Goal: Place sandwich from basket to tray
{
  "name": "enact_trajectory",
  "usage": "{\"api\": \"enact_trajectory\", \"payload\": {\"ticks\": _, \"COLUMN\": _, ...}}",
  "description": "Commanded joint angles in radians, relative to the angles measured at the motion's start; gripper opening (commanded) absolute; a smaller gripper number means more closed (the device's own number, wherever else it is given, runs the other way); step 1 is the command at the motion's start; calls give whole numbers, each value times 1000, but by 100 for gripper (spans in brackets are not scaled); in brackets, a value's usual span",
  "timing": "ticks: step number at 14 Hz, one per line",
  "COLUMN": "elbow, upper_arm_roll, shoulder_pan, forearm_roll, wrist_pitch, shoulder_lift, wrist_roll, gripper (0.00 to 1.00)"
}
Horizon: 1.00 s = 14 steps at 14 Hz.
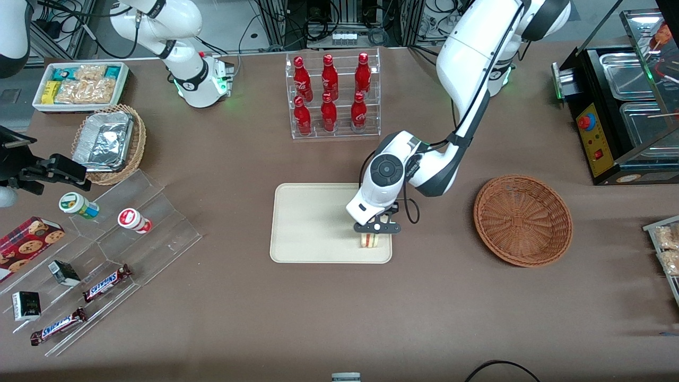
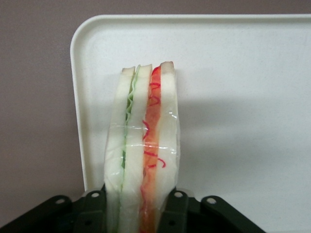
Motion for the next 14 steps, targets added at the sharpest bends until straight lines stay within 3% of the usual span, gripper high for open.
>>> {"api": "enact_trajectory", "payload": {"ticks": 1, "elbow": 25, "upper_arm_roll": 12, "shoulder_pan": -13, "forearm_roll": -7, "wrist_pitch": 6, "shoulder_lift": 4, "wrist_roll": -11, "gripper": 92}}
{"api": "enact_trajectory", "payload": {"ticks": 2, "elbow": 25, "upper_arm_roll": 12, "shoulder_pan": -11, "forearm_roll": -9, "wrist_pitch": -1, "shoulder_lift": -6, "wrist_roll": -16, "gripper": 100}}
{"api": "enact_trajectory", "payload": {"ticks": 11, "elbow": -67, "upper_arm_roll": 20, "shoulder_pan": 209, "forearm_roll": -15, "wrist_pitch": -312, "shoulder_lift": -350, "wrist_roll": 4, "gripper": 100}}
{"api": "enact_trajectory", "payload": {"ticks": 14, "elbow": -79, "upper_arm_roll": 21, "shoulder_pan": 317, "forearm_roll": -16, "wrist_pitch": -439, "shoulder_lift": -433, "wrist_roll": 189, "gripper": 100}}
